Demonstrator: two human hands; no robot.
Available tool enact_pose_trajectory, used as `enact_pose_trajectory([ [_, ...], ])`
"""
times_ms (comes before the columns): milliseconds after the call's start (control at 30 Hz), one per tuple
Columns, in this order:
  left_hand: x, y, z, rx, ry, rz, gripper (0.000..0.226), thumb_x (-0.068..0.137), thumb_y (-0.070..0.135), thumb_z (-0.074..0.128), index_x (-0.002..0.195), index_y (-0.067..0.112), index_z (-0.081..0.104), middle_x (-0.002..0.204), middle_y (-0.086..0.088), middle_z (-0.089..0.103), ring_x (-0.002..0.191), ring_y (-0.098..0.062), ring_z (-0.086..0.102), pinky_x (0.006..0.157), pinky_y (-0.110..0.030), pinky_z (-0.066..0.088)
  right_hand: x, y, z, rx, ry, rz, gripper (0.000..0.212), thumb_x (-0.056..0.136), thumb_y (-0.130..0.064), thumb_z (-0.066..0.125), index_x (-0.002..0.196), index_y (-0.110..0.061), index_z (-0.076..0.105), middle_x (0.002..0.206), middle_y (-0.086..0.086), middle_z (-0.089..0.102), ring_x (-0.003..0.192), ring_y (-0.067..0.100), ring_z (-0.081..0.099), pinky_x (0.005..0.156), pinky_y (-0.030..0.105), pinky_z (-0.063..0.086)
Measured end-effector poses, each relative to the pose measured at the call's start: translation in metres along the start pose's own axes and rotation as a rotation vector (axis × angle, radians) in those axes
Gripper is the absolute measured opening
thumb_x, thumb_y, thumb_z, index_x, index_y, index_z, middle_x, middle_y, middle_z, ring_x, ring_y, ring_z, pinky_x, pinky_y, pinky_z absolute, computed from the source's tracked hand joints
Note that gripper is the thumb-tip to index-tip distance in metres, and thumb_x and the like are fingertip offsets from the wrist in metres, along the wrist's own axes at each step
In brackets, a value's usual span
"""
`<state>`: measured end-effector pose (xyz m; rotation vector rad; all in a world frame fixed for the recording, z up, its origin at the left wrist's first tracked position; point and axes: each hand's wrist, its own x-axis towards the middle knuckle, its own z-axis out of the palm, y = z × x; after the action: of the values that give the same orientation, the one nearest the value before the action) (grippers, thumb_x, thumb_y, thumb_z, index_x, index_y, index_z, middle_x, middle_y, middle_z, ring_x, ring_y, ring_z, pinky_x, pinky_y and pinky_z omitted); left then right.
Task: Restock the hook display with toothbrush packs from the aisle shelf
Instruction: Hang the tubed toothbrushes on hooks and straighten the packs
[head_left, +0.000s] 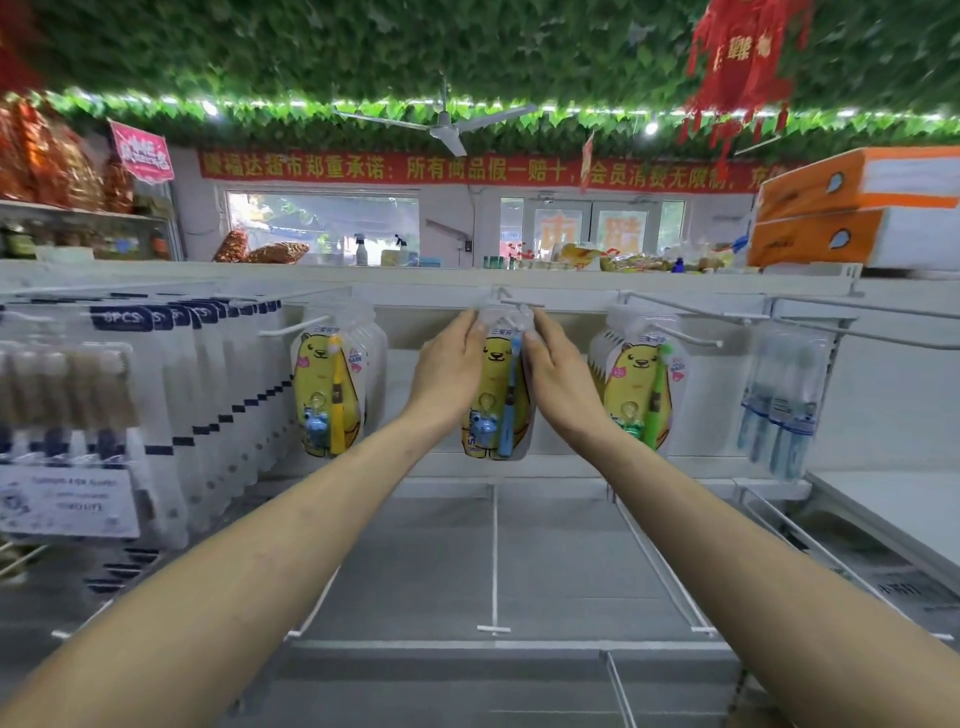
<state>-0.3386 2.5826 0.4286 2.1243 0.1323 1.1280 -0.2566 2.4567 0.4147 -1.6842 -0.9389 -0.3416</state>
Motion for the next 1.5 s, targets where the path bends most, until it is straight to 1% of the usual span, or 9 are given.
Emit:
enact_pose_trajectory([
  [100,0.009,-0.004,0.003,0.025,0.001,-0.034,0.038,0.112,0.034,0.036,0.114,0.019,0.07,0.107,0.002,0.074,0.101,-0.02,0.066,0.095,-0.047,0.052,0.007,-0.002,0.003,-0.01,0.01,0.016,0.05,0.11,-0.045,0.033,0.155,-0.026,0.044,0.15,-0.005,0.058,0.137,0.013,0.054,0.115,0.045,0.046],
  [367,0.01,-0.005,0.009,0.011,-0.032,-0.102,0.046,0.114,0.037,0.032,0.112,0.017,0.073,0.101,-0.002,0.076,0.097,-0.022,0.068,0.093,-0.048,0.054,0.016,-0.007,0.007,-0.027,0.038,0.061,0.048,0.112,-0.038,0.033,0.153,-0.018,0.048,0.149,0.003,0.059,0.138,0.022,0.054,0.115,0.049,0.044],
  [567,0.003,-0.006,0.006,0.011,-0.055,-0.096,0.045,0.113,0.04,0.031,0.111,0.02,0.071,0.1,0.0,0.075,0.096,-0.019,0.068,0.092,-0.047,0.055,0.008,-0.003,0.003,-0.016,0.01,0.075,0.063,0.104,-0.057,0.031,0.157,-0.025,0.04,0.157,0.001,0.051,0.143,0.018,0.049,0.119,0.048,0.041],
  [733,-0.024,-0.01,-0.023,0.118,-0.078,-0.087,0.054,0.112,0.047,0.034,0.158,0.02,0.044,0.159,-0.001,0.049,0.147,-0.021,0.043,0.122,-0.043,0.034,-0.033,0.001,0.004,-0.188,0.299,-0.109,0.04,0.11,-0.027,0.044,0.148,-0.014,0.048,0.145,0.007,0.048,0.135,0.019,0.046,0.115,0.043,0.041],
  [800,-0.044,-0.019,-0.041,0.094,-0.02,-0.046,0.048,0.112,0.043,0.041,0.154,0.022,0.049,0.154,0.001,0.055,0.14,-0.016,0.051,0.117,-0.04,0.042,-0.056,0.0,0.014,-0.232,0.377,-0.26,0.03,0.108,-0.019,0.05,0.136,-0.012,0.054,0.133,0.006,0.052,0.124,0.02,0.05,0.106,0.044,0.045],
  [967,-0.068,-0.063,-0.096,0.054,0.282,-0.03,0.01,0.106,0.034,0.056,0.112,0.03,0.062,0.112,0.01,0.064,0.098,0.001,0.061,0.082,-0.024,0.051,-0.076,-0.026,0.071,-0.185,0.128,-0.428,0.031,0.102,-0.015,0.054,0.133,-0.011,0.055,0.13,0.003,0.055,0.118,0.02,0.054,0.1,0.044,0.05],
  [1133,-0.047,-0.094,-0.131,0.017,0.309,-0.133,0.04,0.104,0.033,0.059,0.14,0.021,0.049,0.141,0.001,0.045,0.13,-0.015,0.048,0.107,-0.037,0.046,-0.041,-0.068,0.126,-0.016,-0.015,-0.101,0.048,0.109,-0.034,0.048,0.155,-0.02,0.039,0.154,0.001,0.044,0.137,0.013,0.047,0.113,0.037,0.044],
  [1333,-0.016,-0.103,-0.141,-0.056,0.097,-0.196,0.056,0.113,0.038,0.035,0.166,0.026,0.021,0.173,0.006,0.019,0.159,-0.016,0.016,0.129,-0.049,0.022,-0.005,-0.096,0.174,0.133,-0.054,0.122,0.058,0.112,-0.044,0.035,0.165,-0.022,0.024,0.17,0.002,0.027,0.155,0.016,0.027,0.128,0.042,0.024],
  [1500,-0.001,-0.099,-0.144,-0.069,0.08,-0.192,0.049,0.112,0.043,0.029,0.153,0.021,0.045,0.154,0.002,0.052,0.142,-0.02,0.047,0.111,-0.038,0.04,0.01,-0.103,0.186,0.166,-0.042,0.142,0.053,0.113,-0.037,0.036,0.163,-0.018,0.033,0.165,0.001,0.039,0.151,0.015,0.036,0.122,0.028,0.027],
])
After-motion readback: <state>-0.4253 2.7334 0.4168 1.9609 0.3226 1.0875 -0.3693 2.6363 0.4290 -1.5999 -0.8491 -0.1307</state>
